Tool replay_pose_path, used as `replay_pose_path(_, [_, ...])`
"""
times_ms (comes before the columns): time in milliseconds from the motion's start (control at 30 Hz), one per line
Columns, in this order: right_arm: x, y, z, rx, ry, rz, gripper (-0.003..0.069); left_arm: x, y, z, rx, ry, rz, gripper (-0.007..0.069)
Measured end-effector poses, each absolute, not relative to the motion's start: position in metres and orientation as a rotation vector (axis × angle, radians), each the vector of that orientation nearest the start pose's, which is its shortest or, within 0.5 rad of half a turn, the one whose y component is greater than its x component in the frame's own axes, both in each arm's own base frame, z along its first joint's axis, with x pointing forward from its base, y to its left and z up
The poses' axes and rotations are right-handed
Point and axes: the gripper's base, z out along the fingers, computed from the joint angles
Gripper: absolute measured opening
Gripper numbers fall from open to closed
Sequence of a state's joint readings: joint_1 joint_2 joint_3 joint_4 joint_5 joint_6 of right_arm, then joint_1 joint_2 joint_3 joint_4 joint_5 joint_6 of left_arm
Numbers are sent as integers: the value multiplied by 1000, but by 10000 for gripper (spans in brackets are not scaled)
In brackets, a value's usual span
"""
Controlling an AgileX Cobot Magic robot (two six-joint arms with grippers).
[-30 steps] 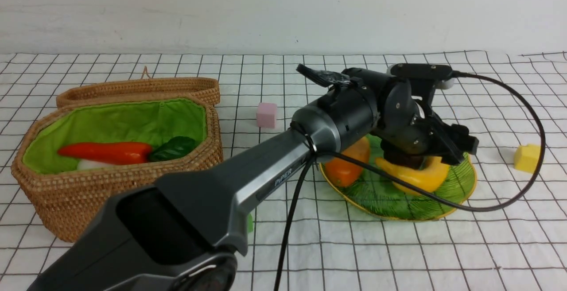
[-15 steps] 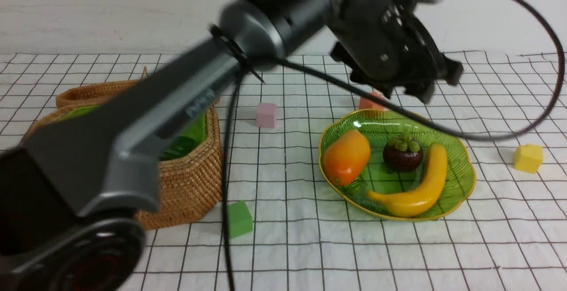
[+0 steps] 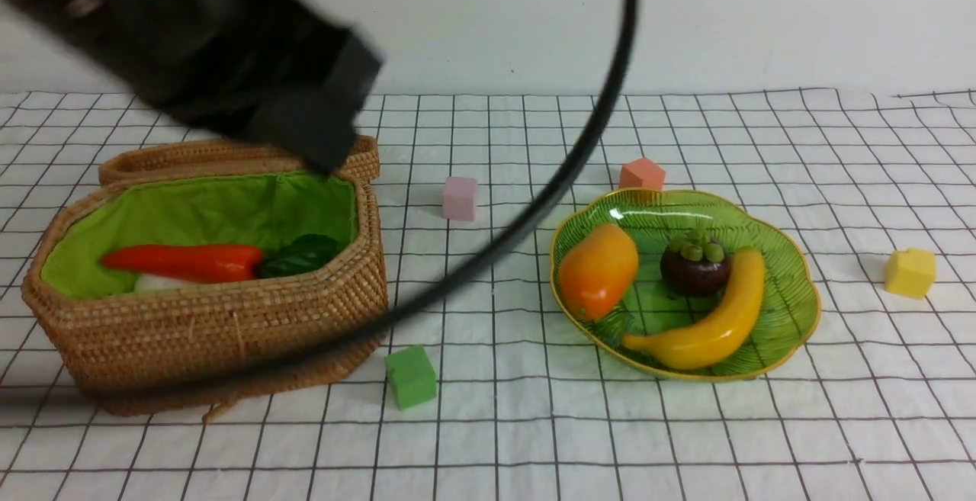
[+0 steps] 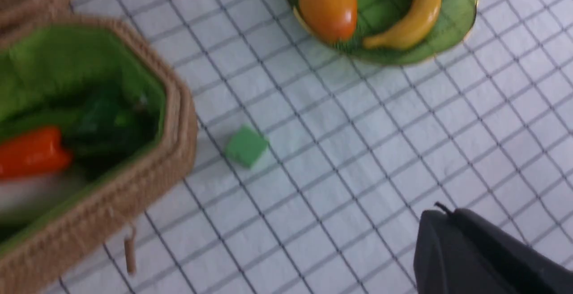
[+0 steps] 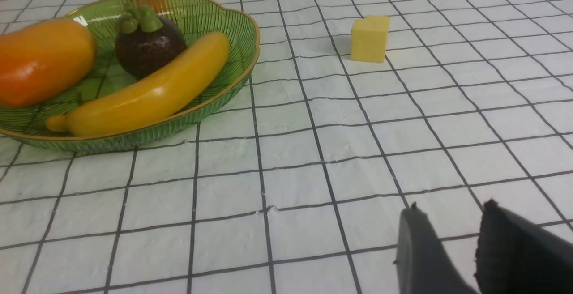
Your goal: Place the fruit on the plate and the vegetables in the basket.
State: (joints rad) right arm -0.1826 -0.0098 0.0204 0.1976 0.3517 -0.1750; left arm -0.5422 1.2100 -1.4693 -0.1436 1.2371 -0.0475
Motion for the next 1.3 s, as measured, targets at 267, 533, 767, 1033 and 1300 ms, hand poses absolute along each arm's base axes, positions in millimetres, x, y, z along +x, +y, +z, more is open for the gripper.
replay_pose_path(267, [53,-4,176,130,1835,-58,233,98,-81,347,439,2255,-665,-13])
replay_pose_path(533, [53,-4,176,130,1835,-58,237,94,-79,296,397,2342,-656,-13])
replay_pose_path(767, [53,-4,176,130,1835,-58,238,94,-79,297,389,2339,-668,-13])
replay_pose_path(1033, [53,-4,176,130,1835,-58,238,95,-79,297,389,2333,-664,-13])
replay_pose_path(1300, [53,-4,176,130,1835,-58,238,89,-70,307,394,2190,-620,-13])
